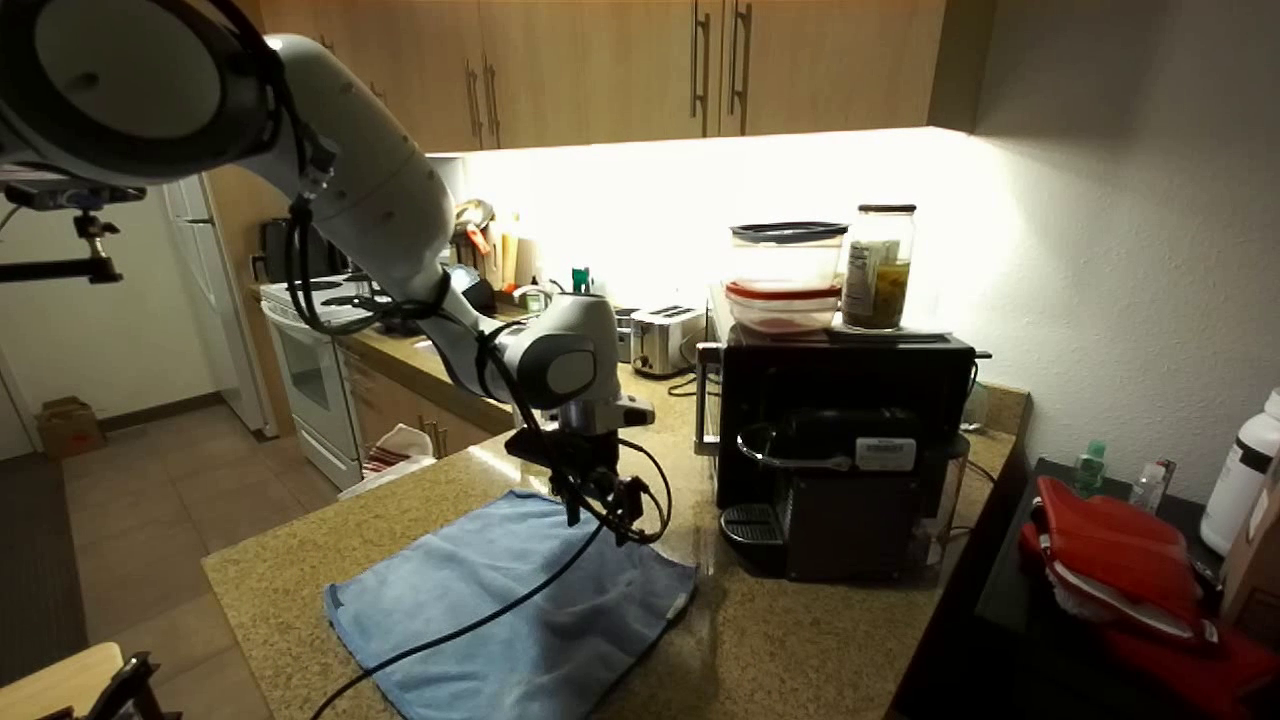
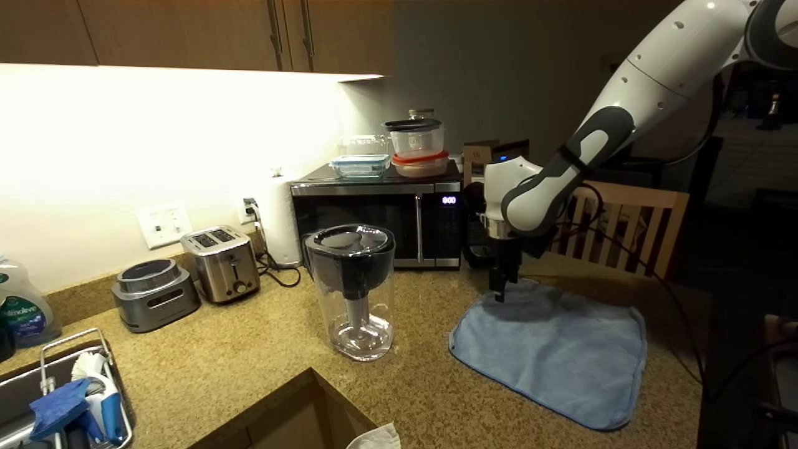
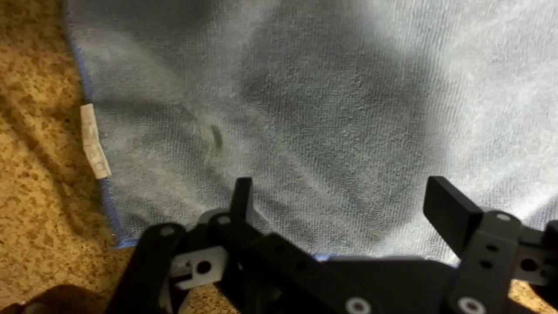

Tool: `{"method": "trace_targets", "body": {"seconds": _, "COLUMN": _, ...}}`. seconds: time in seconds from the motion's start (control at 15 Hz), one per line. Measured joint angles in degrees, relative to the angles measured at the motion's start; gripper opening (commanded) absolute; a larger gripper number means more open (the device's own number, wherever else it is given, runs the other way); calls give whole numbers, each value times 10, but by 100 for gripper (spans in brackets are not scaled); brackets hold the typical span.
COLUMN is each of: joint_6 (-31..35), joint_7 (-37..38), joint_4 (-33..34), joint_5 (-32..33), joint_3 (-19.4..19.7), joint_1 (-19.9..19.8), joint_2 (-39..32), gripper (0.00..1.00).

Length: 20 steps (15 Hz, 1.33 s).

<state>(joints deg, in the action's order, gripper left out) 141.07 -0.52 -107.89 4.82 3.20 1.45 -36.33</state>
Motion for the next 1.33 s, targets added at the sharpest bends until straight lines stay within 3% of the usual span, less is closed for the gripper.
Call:
{"method": "trace_targets", "body": {"seconds": 0.67, "joint_6": -42, "joint_7": -15, "joint_4": 53, "joint_5": 2, "joint_3": 18, "joint_1": -52, "joint_2": -52, "gripper": 100}}
{"method": "trace_targets", "body": {"seconds": 1.33, "joint_6": -87, "joint_7": -182, "joint_4": 117, "joint_5": 3, "joint_3": -13, "joint_1": -81, "joint_2": -73, "gripper": 100}}
